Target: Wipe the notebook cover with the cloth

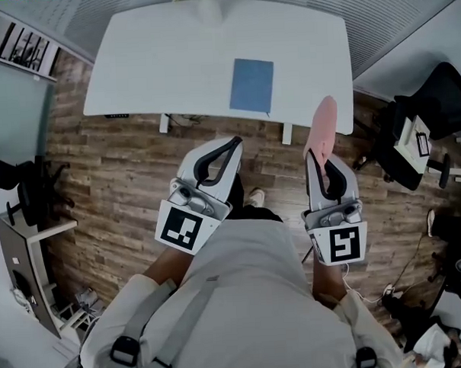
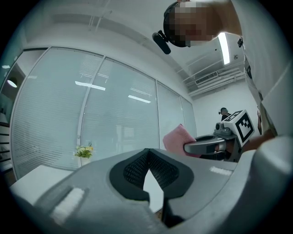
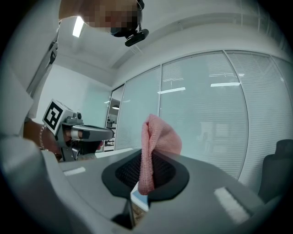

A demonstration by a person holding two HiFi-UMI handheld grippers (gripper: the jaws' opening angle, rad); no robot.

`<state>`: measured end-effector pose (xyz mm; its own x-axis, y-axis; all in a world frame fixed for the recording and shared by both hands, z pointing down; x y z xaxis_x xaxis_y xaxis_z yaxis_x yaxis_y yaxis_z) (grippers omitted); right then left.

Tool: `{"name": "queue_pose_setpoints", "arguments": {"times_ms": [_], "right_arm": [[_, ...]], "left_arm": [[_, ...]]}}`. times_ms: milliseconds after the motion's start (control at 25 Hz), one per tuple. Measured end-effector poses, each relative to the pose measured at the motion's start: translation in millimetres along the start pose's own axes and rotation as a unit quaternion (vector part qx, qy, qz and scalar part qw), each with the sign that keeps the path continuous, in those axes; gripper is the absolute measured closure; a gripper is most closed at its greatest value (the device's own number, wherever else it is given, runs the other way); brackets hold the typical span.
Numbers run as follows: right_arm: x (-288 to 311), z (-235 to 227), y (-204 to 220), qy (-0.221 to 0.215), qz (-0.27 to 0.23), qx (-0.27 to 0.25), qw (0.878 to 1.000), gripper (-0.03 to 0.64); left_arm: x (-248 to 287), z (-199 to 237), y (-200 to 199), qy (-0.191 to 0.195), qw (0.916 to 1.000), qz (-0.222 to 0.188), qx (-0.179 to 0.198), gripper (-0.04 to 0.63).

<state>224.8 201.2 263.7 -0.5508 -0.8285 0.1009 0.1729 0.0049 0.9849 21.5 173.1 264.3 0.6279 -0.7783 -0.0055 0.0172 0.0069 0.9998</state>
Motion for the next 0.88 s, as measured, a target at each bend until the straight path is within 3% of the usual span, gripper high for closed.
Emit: {"name": "queue_pose_setpoints", "arguments": {"times_ms": [120, 560, 880], "right_arm": [[19.5, -4.5, 3.2, 0.000, 0.002, -0.005, 1.000, 0.595], [174.9, -22.2, -14.7, 0.013, 0.007, 0.000, 1.000, 0.595], [235.9, -21.5, 2.9, 0.017, 0.033, -0.032, 0.999, 0.595]], "left_arm": [[11.3, 16.7, 5.7, -0.001, 1.0000, -0.001, 0.003, 0.594], [81.7, 149.1, 14.4, 0.020, 0.9998, -0.008, 0.005, 0.594], [108.8, 200.6, 49.7, 0.044, 0.9988, 0.022, -0.006, 0.594]]}}
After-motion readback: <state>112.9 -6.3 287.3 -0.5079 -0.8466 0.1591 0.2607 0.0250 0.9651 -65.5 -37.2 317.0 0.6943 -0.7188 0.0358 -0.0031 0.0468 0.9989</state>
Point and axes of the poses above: the fingertips, and each gripper's own axes: x forward along the fingers, z to its left, y out of its underside, the point moved 7 cm from there along -x, backward along the fingers, and after that the axes turned 3 degrees about -y, right-handed, at the moved point
